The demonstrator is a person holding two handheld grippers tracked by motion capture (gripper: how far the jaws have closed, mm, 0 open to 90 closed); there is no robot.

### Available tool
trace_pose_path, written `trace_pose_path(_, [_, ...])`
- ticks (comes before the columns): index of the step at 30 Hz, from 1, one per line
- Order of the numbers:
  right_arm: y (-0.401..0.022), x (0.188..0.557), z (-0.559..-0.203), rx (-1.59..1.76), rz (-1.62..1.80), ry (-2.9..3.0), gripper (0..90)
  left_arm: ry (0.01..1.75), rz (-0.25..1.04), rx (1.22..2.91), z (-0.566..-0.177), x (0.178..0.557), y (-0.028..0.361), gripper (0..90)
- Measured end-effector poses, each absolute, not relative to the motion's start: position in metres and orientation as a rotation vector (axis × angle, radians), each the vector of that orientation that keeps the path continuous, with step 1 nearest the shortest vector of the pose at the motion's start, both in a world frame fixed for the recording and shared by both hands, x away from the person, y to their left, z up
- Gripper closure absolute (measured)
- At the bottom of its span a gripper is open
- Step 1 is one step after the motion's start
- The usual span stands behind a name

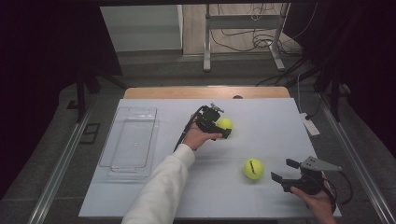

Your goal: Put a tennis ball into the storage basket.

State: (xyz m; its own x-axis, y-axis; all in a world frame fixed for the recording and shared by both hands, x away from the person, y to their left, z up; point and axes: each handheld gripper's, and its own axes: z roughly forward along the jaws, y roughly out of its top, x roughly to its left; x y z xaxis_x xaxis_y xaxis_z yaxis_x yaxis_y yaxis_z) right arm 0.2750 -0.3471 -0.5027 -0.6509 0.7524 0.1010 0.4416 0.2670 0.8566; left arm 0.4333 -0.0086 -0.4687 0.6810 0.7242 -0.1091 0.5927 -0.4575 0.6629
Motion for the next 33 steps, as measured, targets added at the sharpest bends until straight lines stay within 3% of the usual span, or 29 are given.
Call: trace_pose_path(33, [-0.347,0.275,-0.503,1.094,1.330,2.219,12.1,1.065,0.209,2.210,-0.489,0.459,-0.029,10.8])
